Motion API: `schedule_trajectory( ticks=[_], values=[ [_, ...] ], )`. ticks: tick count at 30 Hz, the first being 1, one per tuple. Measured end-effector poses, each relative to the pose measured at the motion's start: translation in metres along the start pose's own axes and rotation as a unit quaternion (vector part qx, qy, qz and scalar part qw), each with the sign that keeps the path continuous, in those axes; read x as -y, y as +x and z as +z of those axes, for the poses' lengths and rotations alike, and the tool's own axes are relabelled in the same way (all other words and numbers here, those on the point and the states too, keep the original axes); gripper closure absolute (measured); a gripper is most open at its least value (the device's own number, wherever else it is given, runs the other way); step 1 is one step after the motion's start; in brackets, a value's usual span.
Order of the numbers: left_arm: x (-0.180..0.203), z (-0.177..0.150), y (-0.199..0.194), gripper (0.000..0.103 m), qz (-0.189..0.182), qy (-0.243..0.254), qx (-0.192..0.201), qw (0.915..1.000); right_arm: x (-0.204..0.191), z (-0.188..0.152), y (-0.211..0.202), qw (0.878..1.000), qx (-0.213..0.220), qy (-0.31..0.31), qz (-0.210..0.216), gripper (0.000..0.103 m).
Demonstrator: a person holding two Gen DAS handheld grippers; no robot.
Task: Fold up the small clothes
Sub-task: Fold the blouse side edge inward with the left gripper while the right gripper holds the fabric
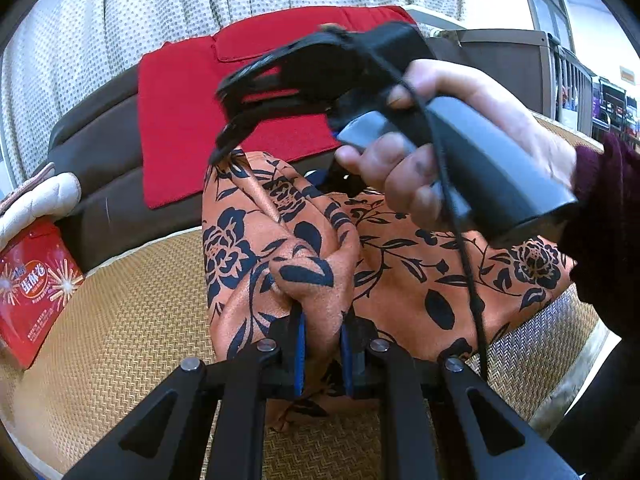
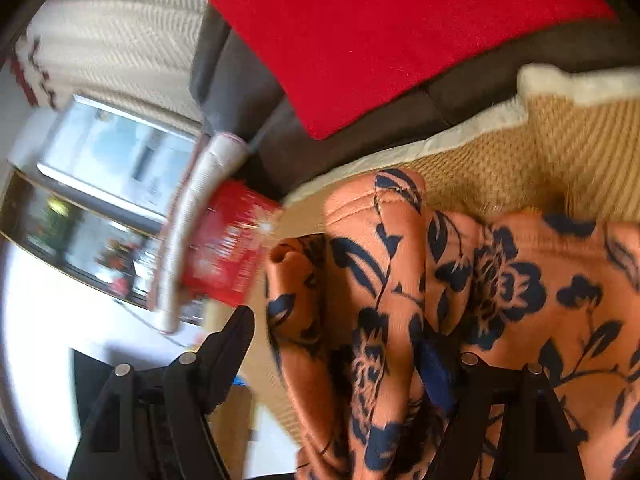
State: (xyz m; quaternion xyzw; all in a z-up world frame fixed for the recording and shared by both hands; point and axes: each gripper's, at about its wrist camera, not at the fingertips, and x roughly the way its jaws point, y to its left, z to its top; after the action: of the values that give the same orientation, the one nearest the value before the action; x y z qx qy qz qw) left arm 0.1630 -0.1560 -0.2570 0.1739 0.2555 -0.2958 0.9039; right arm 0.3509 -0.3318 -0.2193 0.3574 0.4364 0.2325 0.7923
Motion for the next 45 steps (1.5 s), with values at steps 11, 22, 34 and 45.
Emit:
schedule_trajectory(
  ticks=[11,22,34,45],
  values=[
    [0.015,0.022,-0.019,0.089,-0.057,-0.015,0.034,0.9977,-0.019,-0.009,-0.031,0.994,0.045,-0.057,-0.082,0.088],
    [0.115,0.093,0.007,0.088,-0.199,0.017,0.044,0.9788,0.077,-0.004,-0.163,0.986,0.126,0.017,-0.107,0.088],
    [0.129,0.083,0.04,0.059,-0.302,0.001,-0.055,0.9515,0.172,-0.008,-0.165,0.983,0.096,0.077,-0.139,0.088],
    [0.015,0.087,0.023,0.032,-0.135,-0.055,0.012,0.9892,0.135,-0.009,-0.156,0.959,0.129,0.023,-0.25,0.088]
  ],
)
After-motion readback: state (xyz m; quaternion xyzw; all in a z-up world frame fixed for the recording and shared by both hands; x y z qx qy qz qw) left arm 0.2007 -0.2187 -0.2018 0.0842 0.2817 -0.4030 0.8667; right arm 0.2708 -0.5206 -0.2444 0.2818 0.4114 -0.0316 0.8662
